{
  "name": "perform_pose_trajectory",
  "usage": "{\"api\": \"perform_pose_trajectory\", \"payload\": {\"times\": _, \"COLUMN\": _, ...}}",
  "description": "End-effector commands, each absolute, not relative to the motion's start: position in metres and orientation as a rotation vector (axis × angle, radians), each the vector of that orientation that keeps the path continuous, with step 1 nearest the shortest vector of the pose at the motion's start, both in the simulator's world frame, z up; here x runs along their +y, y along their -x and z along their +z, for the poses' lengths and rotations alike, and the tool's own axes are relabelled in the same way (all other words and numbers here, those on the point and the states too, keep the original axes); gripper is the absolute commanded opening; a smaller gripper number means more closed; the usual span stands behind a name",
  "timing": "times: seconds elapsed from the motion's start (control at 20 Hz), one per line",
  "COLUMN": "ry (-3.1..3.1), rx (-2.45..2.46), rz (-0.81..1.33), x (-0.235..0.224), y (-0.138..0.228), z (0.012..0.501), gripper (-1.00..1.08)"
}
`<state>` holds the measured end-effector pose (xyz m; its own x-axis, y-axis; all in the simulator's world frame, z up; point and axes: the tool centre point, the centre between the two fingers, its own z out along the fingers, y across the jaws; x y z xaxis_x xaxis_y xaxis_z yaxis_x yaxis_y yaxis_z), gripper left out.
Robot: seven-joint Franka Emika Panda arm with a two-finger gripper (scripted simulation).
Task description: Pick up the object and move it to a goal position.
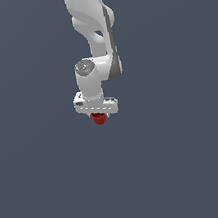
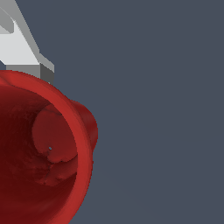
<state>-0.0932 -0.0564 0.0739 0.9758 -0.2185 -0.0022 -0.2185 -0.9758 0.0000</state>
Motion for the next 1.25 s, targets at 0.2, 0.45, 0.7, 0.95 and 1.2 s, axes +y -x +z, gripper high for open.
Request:
{"api": "perform_pose_trajectory", "payload": {"times": 0.2, "ry": 3.122, "rx": 0.346, "rz": 0.000, "x": -0.055, "y": 0.084, "z": 0.120, "gripper": -1.00}}
{"api": "perform_pose_trajectory", "payload": {"times": 0.45, "ry": 3.123, "rx": 0.346, "rz": 0.000, "x": -0.053, "y": 0.076, "z": 0.153, "gripper": -1.00}}
{"api": "perform_pose_trajectory", "payload": {"times": 0.7, "ry": 3.123, "rx": 0.346, "rz": 0.000, "x": -0.052, "y": 0.071, "z": 0.174, "gripper": -1.00}}
{"api": "perform_pose_trajectory", "payload": {"times": 0.95, "ry": 3.123, "rx": 0.346, "rz": 0.000, "x": -0.052, "y": 0.069, "z": 0.181, "gripper": -1.00}}
{"api": "perform_pose_trajectory", "payload": {"times": 1.2, "ry": 3.123, "rx": 0.346, "rz": 0.000, "x": -0.052, "y": 0.069, "z": 0.178, "gripper": -1.00}}
